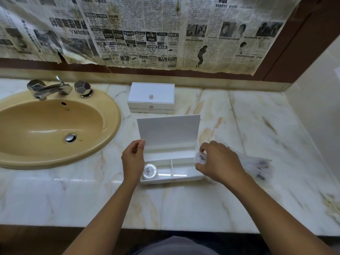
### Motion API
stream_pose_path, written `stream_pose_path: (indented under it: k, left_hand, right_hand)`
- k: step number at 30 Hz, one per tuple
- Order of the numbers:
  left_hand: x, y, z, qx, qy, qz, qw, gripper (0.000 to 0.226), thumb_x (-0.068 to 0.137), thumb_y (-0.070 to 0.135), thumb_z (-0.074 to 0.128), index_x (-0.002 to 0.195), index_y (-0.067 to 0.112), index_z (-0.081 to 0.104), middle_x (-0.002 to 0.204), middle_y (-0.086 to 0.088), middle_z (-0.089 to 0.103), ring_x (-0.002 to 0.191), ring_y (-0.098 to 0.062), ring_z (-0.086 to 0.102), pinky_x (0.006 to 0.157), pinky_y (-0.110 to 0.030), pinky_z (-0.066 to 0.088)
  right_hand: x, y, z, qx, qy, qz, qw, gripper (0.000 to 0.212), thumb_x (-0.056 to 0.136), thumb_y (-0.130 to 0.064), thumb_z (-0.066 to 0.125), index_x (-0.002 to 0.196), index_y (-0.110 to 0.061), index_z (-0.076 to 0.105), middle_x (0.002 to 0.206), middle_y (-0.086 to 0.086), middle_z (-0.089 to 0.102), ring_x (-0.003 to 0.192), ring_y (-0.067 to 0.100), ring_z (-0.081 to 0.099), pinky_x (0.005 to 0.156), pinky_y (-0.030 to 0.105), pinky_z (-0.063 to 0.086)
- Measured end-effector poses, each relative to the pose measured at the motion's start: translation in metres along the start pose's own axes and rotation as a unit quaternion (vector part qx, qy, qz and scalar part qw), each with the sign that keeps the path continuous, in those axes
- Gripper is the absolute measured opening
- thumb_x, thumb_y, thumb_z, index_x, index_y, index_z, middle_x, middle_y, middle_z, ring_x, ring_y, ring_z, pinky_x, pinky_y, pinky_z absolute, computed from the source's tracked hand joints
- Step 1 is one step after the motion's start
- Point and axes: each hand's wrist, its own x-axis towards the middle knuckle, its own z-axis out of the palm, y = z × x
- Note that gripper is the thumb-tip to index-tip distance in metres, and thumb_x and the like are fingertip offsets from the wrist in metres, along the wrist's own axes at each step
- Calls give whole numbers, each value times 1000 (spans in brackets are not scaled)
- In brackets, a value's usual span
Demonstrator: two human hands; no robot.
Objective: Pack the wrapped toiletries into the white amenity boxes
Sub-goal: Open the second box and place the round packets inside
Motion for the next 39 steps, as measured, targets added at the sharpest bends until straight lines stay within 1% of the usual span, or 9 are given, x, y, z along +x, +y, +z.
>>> stream_pose_path:
  k: [7,11,15,20,26,29,32,35,39]
  left_hand:
    - [0,-1,-1,-2,-1,3,1000,15,96,26,58,93,17,69,87,9,70,78,7,61,70,-4,43]
    - [1,-1,-1,1,1,-2,1000,14,96,26,58,93,18,69,88,8,70,80,1,62,70,-6,44]
    - [-1,1,-1,-5,4,-4,1000,12,95,25,59,89,20,68,84,11,69,74,7,60,68,-4,42]
    - [-1,2,-1,-2,6,-4,1000,12,95,26,59,91,20,69,86,12,70,78,8,61,68,-3,42]
    - [0,1,-1,2,7,-7,1000,16,95,28,58,96,17,70,90,8,71,86,-2,64,70,-3,44]
    - [-1,2,-1,-6,7,-5,1000,14,95,25,59,93,17,70,88,5,71,78,5,61,68,-3,42]
    - [-1,3,-1,-7,4,-3,1000,14,95,24,59,92,16,69,87,5,70,74,9,60,69,-3,42]
    - [-1,3,-1,-4,4,-1,1000,14,96,26,59,93,18,69,87,8,70,77,9,60,69,-3,43]
    - [-2,3,-1,-3,3,2,1000,15,96,26,58,94,17,70,88,7,70,81,3,62,70,-3,43]
  right_hand:
    - [10,-59,6,0,-10,-111,994,34,80,-42,58,108,-21,61,103,0,57,98,22,54,71,30,34]
    - [15,-79,18,-31,-57,-148,987,28,80,-42,59,97,-19,60,98,2,61,96,25,56,74,32,30]
    - [17,-89,24,-64,-96,-159,980,24,82,-40,60,84,-18,50,97,5,63,90,27,56,75,34,30]
    - [23,-97,25,-104,-108,-164,975,35,84,-36,61,68,-16,36,94,6,62,76,26,46,74,33,30]
    - [29,-102,34,-145,-109,-164,970,13,86,-24,60,91,-20,49,101,4,62,92,24,58,74,32,30]
    - [32,-104,42,-166,-129,-159,965,21,87,-20,61,106,-17,56,106,5,61,97,25,59,78,32,32]
    - [32,-101,44,-178,-133,-160,962,23,86,-16,62,108,-16,56,107,5,61,98,25,59,82,32,34]
    - [34,-97,38,-191,-121,-164,960,26,85,-7,59,109,-15,56,107,6,61,99,25,59,83,31,34]
    - [32,-98,39,-210,-136,-170,953,27,87,-9,58,113,-15,54,110,5,60,102,24,58,87,31,36]
